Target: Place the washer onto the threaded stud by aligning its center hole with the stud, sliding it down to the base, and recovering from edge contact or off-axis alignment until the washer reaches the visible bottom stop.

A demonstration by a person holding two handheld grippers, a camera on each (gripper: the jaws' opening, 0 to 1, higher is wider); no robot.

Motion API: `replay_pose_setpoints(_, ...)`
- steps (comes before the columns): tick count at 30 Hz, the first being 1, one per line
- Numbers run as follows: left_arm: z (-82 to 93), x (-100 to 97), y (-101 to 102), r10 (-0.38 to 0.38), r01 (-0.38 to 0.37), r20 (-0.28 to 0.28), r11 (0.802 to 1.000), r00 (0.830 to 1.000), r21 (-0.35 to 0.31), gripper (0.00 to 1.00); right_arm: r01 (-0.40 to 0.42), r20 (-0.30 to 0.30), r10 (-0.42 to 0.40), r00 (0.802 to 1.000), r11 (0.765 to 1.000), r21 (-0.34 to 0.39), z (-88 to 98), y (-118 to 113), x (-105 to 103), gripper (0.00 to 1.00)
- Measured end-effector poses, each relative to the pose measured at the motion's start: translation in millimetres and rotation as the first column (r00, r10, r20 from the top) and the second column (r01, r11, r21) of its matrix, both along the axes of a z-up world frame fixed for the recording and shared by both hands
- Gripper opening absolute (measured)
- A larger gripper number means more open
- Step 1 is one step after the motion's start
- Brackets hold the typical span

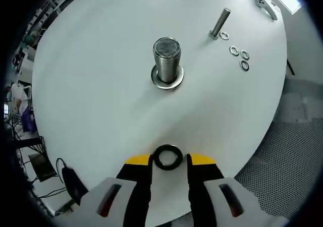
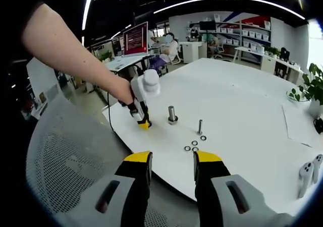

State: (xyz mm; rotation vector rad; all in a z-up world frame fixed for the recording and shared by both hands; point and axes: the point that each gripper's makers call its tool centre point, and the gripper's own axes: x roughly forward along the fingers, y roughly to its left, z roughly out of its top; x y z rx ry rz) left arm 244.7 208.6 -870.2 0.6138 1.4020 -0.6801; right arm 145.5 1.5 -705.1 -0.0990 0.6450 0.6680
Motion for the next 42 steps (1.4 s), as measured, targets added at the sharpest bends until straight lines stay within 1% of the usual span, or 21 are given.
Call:
replay_pose_setpoints(6,0.0,0.4,0.6,-0.016,0.016,0.018,1.0,1.0,-0.01,0.22,0.001,-0.003,-0.001,1.0,1.0,0.001,-0.2,-0.1,-0.1,0.35)
replay_pose_setpoints(11,-0.9,0.8,-0.8,-0.029,0.029,-0.001,0.999,1.0,0.013,0.21,0.005,-0.001,-0.005,1.0,1.0,0.001,-0.1,-0.8,0.6,0.35)
replay_pose_setpoints(14,-0.3,1.3,0.1,-0.011,0.011,-0.01,1.0,1.0,0.02,0.21,0.009,-0.001,-0.009,1.0,1.0,0.001,0.1,-1.3,0.9,0.35)
replay_pose_setpoints(15,0.0,1.4,1.0,0.002,-0.001,-0.009,1.0,1.0,0.013,0.2,0.011,-0.002,-0.011,1.0,1.0,0.002,-0.1,-1.5,1.1,0.35)
replay_pose_setpoints(22,0.3,1.6,3.1,0.011,-0.01,0.021,0.999,1.0,-0.039,0.2,0.015,-0.005,-0.015,1.0,1.0,-0.002,-0.7,-2.0,1.2,0.35)
replay_pose_setpoints(24,1.0,1.1,1.6,-0.001,0.002,0.022,0.999,1.0,-0.045,0.2,0.015,-0.007,-0.015,1.0,1.0,-0.004,-1.2,-2.3,1.1,0.35)
replay_pose_setpoints(27,1.0,0.3,1.8,-0.072,0.073,0.026,0.997,0.997,-0.034,0.19,0.014,-0.008,-0.014,1.0,1.0,-0.005,-1.6,-2.3,1.2,0.35)
replay_pose_setpoints(28,1.0,-0.8,1.1,-0.075,0.076,0.027,0.997,0.997,-0.032,0.19,0.015,-0.008,-0.015,1.0,1.0,-0.005,-1.7,-2.5,1.3,0.35)
replay_pose_setpoints(33,1.5,0.1,1.5,-0.06,0.061,0.027,0.997,0.998,-0.036,0.19,0.021,-0.008,-0.021,1.0,1.0,-0.003,-1.5,-3.4,1.9,0.35)
replay_pose_setpoints(35,2.3,-1.8,2.6,-0.032,0.032,0.003,0.999,0.999,-0.023,0.19,0.023,-0.007,-0.023,1.0,1.0,-0.004,-1.3,-3.9,2.0,0.35)
replay_pose_setpoints(39,3.5,0.3,0.7,-0.038,0.039,0.01,0.999,0.999,-0.023,0.19,0.023,-0.008,-0.023,1.0,1.0,-0.004,-1.8,-3.8,2.0,0.35)
replay_pose_setpoints(42,11.3,5.9,-5.4,-0.027,0.028,0.029,0.998,0.999,-0.054,0.19,0.023,-0.01,-0.023,1.0,1.0,-0.005,-1.9,-3.9,1.8,0.35)
